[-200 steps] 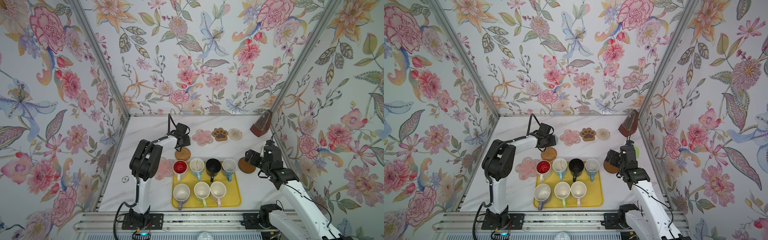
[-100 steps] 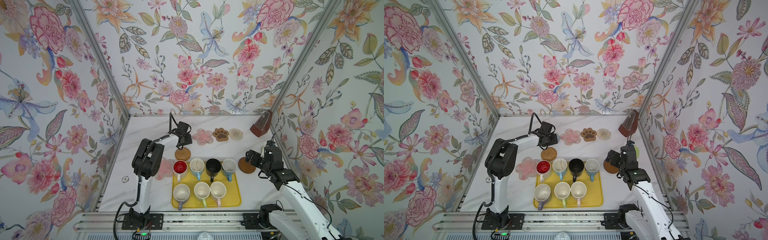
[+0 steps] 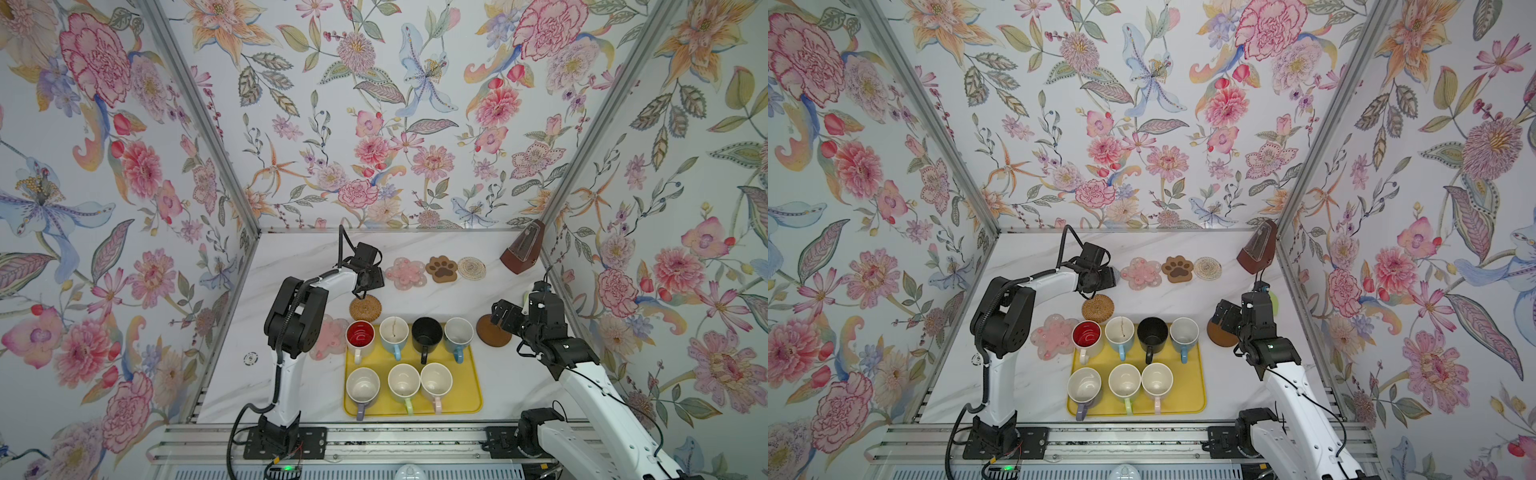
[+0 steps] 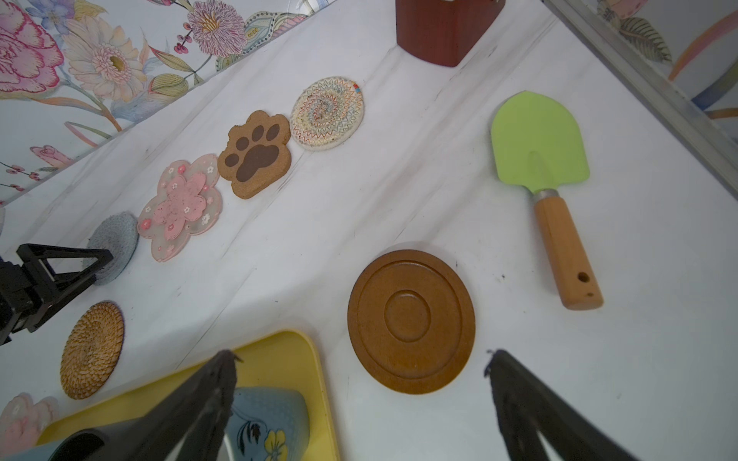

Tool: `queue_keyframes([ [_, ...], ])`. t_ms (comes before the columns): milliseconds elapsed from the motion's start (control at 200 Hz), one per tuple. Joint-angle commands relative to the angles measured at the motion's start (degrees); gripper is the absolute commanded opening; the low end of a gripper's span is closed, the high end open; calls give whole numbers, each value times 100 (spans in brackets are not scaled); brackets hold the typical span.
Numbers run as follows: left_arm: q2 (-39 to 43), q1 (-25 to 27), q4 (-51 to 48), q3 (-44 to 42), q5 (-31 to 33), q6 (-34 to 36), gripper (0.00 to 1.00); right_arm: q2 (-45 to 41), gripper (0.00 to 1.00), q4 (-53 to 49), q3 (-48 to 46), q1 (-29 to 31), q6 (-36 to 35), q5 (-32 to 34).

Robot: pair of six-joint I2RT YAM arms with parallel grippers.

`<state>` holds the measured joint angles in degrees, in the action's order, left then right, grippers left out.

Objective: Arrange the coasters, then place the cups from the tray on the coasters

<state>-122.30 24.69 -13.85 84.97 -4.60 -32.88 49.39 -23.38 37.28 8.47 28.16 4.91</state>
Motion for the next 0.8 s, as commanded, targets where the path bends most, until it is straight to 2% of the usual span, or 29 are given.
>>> queue_keyframes([
  [0,-441,-60,-470,-13,-283,-60,65,-18,99,-190,-89,-46,64,-53],
  [260,-497,-148,-422,114,-384,-60,65,124,99,-464,-113,-148,127,-137],
  [425,-124,-188,-270,-14,-324,-17,66,408,98,-458,-142,-213,91,-318],
  [625,1317,-294,278,-554,-79,287,74,883,96,-305,-109,-223,-4,-579],
  [796,3014,-294,1775,-2022,118,608,91,1231,94,-147,-81,-179,-27,-651],
])
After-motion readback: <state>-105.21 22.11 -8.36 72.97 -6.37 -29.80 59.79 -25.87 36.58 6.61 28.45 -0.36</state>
